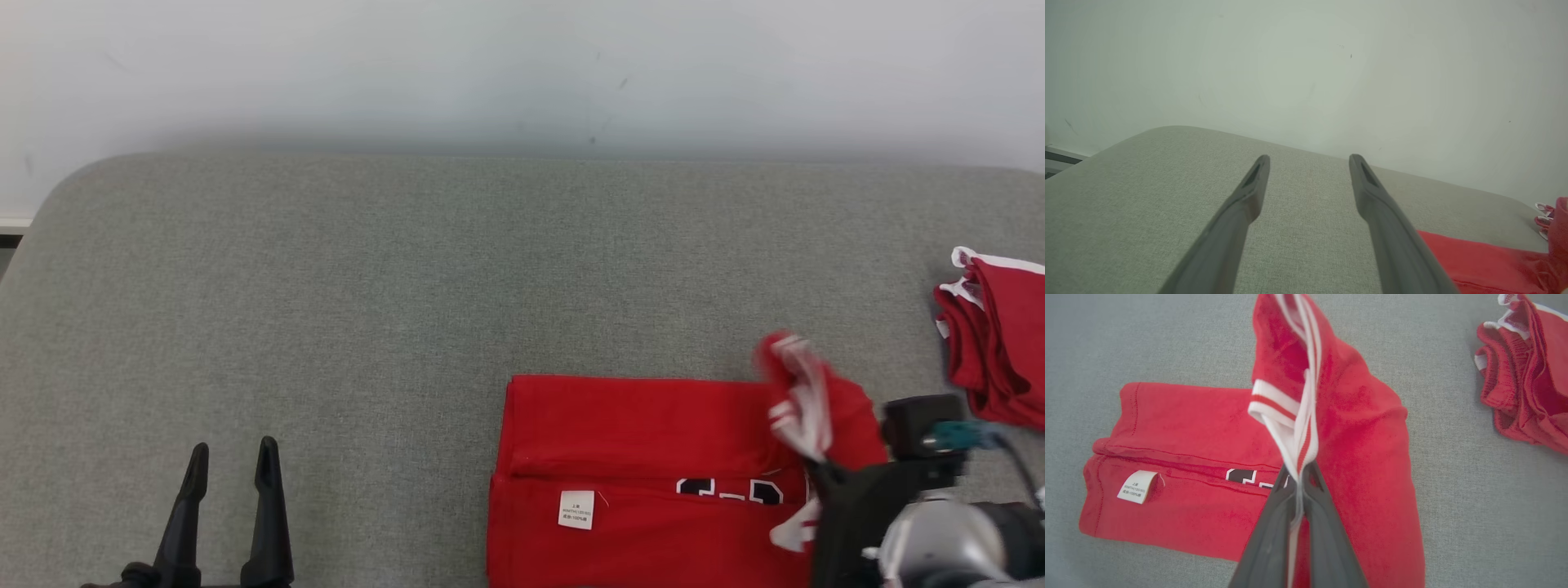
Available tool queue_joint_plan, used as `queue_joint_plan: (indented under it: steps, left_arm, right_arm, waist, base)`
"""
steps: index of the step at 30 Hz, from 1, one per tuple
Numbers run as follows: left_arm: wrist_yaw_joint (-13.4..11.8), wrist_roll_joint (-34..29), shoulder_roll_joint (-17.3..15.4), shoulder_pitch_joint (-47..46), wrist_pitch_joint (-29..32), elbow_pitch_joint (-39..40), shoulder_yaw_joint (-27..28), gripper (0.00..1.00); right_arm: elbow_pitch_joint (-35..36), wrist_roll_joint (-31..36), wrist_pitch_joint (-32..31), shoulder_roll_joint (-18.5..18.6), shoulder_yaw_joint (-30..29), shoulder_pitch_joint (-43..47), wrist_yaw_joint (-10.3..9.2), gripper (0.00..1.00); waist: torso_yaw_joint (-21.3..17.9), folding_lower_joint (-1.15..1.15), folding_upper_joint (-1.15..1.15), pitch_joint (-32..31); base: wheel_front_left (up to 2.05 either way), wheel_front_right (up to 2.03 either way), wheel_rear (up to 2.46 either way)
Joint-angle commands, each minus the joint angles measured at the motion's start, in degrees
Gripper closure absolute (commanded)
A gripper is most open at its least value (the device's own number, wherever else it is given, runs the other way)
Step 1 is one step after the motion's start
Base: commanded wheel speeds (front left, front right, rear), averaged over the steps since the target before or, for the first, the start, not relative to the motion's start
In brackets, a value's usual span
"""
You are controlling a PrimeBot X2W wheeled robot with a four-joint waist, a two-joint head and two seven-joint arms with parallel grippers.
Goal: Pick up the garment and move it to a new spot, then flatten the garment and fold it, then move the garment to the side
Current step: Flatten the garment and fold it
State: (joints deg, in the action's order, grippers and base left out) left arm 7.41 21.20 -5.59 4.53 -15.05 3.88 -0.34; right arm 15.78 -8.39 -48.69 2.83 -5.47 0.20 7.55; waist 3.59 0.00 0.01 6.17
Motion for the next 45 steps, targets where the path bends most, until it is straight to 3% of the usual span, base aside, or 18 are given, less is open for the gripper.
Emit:
queue_joint_plan:
  steps: [1,14,35,36,37,38,43,45]
  left_arm:
    - [0.08,0.33,0.03,-0.62,-0.15,-0.26,-0.27,0.0]
    - [0.08,0.37,-0.36,-1.78,-0.15,-1.28,-2.31,0.0]
    - [0.08,-0.55,-0.99,-2.33,-0.15,-2.37,-4.79,0.0]
    - [0.08,-0.55,-0.98,-2.33,-0.15,-2.38,-4.85,0.0]
    - [0.08,-0.54,-0.98,-2.35,-0.15,-2.39,-4.87,0.0]
    - [0.08,-0.53,-0.99,-2.37,-0.15,-2.42,-4.89,0.0]
    - [0.08,-0.63,-0.93,-2.2,-0.15,-2.43,-4.37,0.0]
    - [0.08,-0.89,-0.86,-2.13,-0.15,-2.14,-3.83,0.0]
  right_arm:
    - [-0.89,-0.02,0.01,0.1,1.95,-0.19,-0.13,1.0]
    - [-18.2,-8.24,7.2,0.09,17.03,-10.58,-0.13,1.0]
    - [-37.27,-13.3,15.69,0.07,27.7,-21.14,-0.13,1.0]
    - [-37.63,-13.62,16.14,0.06,28.14,-21.45,-0.13,0.82]
    - [-37.96,-14.09,16.59,0.06,28.52,-21.53,-0.13,0.21]
    - [-38.28,-14.92,16.9,0.07,28.71,-21.4,-0.13,0.0]
    - [-37.14,-20.92,20.02,0.09,28.93,-22.62,-0.13,0.0]
    - [-35.85,-20.86,22.33,0.13,26.24,-23.25,-0.13,0.0]
  waist:
    - [0.27,0.0,-0.01,0.11]
    - [3.31,0.0,-0.01,0.54]
    - [6.49,0.0,-0.01,0.46]
    - [6.54,0.0,-0.01,0.48]
    - [6.59,0.0,-0.01,0.51]
    - [6.62,0.0,-0.01,0.51]
    - [6.35,0.0,-0.01,0.51]
    - [5.91,0.0,-0.01,0.37]
  base:
    - [0.0,0.0,0.0]
    - [0.0,0.0,0.0]
    - [0.0,0.0,0.0]
    - [0.0,0.0,0.0]
    - [0.0,0.0,0.0]
    - [0.0,0.0,0.0]
    - [0.0,0.0,0.0]
    - [0.0,0.0,0.0]
